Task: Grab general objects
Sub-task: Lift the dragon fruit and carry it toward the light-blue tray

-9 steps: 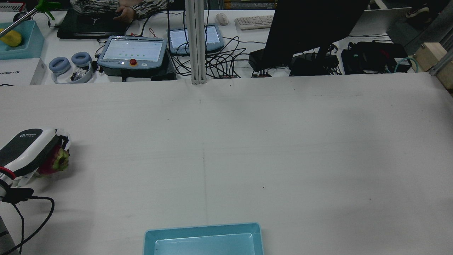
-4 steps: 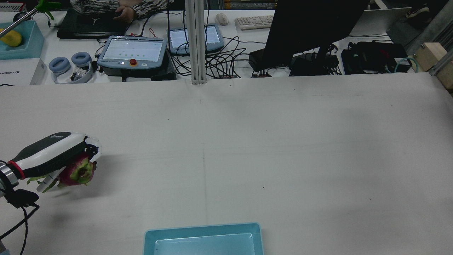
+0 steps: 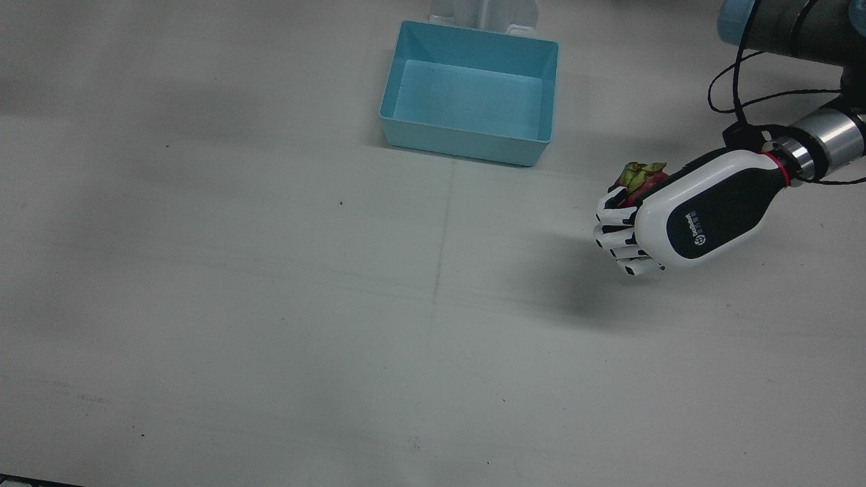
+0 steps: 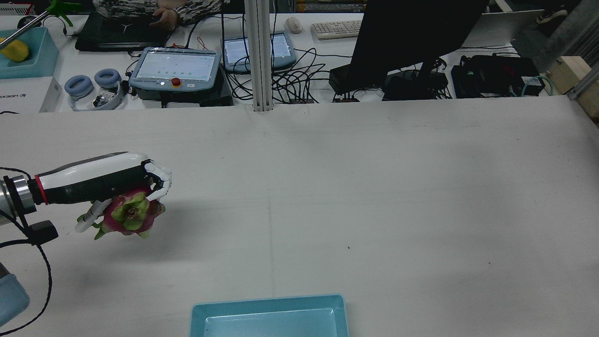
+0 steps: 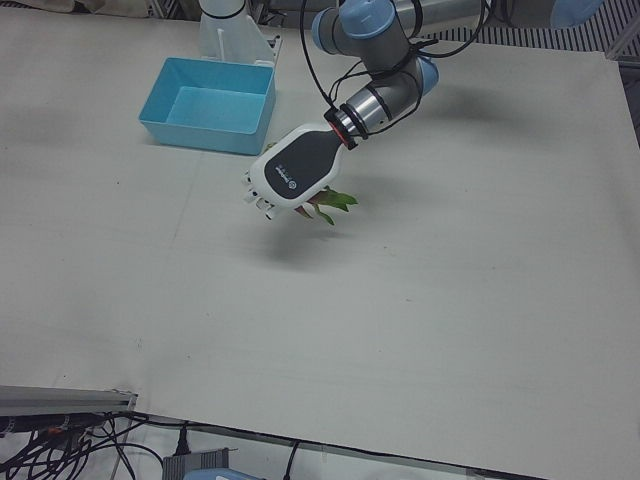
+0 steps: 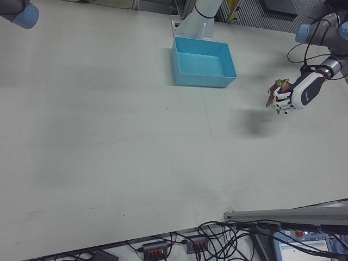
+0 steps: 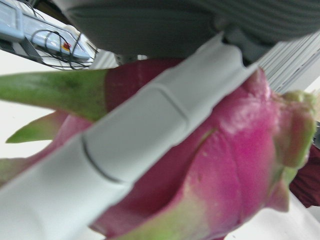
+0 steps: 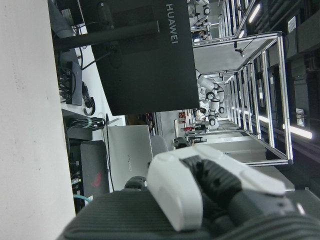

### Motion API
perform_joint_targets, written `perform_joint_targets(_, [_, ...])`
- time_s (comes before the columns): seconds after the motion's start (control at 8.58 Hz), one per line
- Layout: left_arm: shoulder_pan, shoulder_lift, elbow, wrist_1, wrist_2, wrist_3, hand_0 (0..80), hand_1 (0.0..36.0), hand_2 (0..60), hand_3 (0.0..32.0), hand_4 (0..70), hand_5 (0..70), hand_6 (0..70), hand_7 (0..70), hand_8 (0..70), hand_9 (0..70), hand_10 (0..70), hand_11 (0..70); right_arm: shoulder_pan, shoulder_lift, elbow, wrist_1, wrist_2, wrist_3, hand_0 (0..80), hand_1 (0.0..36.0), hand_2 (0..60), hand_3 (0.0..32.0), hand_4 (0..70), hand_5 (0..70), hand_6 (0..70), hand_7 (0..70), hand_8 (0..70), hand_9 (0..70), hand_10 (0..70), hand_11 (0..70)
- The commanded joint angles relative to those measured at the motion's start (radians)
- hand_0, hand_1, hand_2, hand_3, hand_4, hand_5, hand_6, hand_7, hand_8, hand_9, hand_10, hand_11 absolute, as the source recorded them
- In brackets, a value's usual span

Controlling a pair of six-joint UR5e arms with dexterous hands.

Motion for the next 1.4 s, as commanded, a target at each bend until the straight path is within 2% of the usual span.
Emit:
perform_joint_targets(0.0, [0.058,-0.009,-0.023,-0.152,0.141,-0.206,80.0,36.0,60.0,0.0,70.0,70.0,70.0,70.0,70.0,70.0,70.0,70.0,0.000,0.000,0.000,0.000,0.000,0.000,0.0,0.0,0.0,0.0,0.0,0.0,0.0,0.0,0.0,0.0,0.0,0.0])
perform_joint_targets(0.23, [0.219,-0.018,-0.056,-0.203,0.128,-0.260,80.0,36.0,60.0,0.0,70.0,70.0,70.0,70.0,70.0,70.0,70.0,70.0,0.000,0.000,0.000,0.000,0.000,0.000,0.0,0.0,0.0,0.0,0.0,0.0,0.0,0.0,0.0,0.0,0.0,0.0])
perform_joint_targets(0.35, [0.264,-0.033,-0.073,-0.219,0.122,-0.281,80.0,36.0,60.0,0.0,70.0,70.0,70.0,70.0,70.0,70.0,70.0,70.0,0.000,0.000,0.000,0.000,0.000,0.000,0.0,0.0,0.0,0.0,0.0,0.0,0.0,0.0,0.0,0.0,0.0,0.0])
perform_joint_targets(0.7, [0.425,-0.070,-0.087,-0.297,0.033,-0.372,80.0,36.0,60.0,0.0,70.0,70.0,70.0,70.0,70.0,70.0,70.0,70.0,0.000,0.000,0.000,0.000,0.000,0.000,0.0,0.0,0.0,0.0,0.0,0.0,0.0,0.0,0.0,0.0,0.0,0.0])
perform_joint_targets(0.93, [0.466,-0.087,-0.081,-0.318,-0.008,-0.383,80.0,36.0,60.0,0.0,70.0,70.0,70.0,70.0,70.0,70.0,70.0,70.0,0.000,0.000,0.000,0.000,0.000,0.000,0.0,0.0,0.0,0.0,0.0,0.0,0.0,0.0,0.0,0.0,0.0,0.0])
perform_joint_targets(1.05, [0.465,-0.082,-0.054,-0.385,-0.007,-0.393,80.0,36.0,60.0,0.0,70.0,70.0,70.0,70.0,70.0,70.0,70.0,70.0,0.000,0.000,0.000,0.000,0.000,0.000,0.0,0.0,0.0,0.0,0.0,0.0,0.0,0.0,0.0,0.0,0.0,0.0])
perform_joint_targets(1.17, [0.476,-0.082,-0.037,-0.444,0.001,-0.389,80.0,36.0,60.0,0.0,70.0,70.0,70.0,70.0,45.2,56.7,70.0,70.0,0.000,0.000,0.000,0.000,0.000,0.000,0.0,0.0,0.0,0.0,0.0,0.0,0.0,0.0,0.0,0.0,0.0,0.0])
perform_joint_targets(1.28, [0.480,-0.075,-0.035,-0.485,0.007,-0.387,80.0,36.0,60.0,0.0,20.1,70.0,61.1,70.0,11.2,18.4,45.7,69.2,0.000,0.000,0.000,0.000,0.000,0.000,0.0,0.0,0.0,0.0,0.0,0.0,0.0,0.0,0.0,0.0,0.0,0.0])
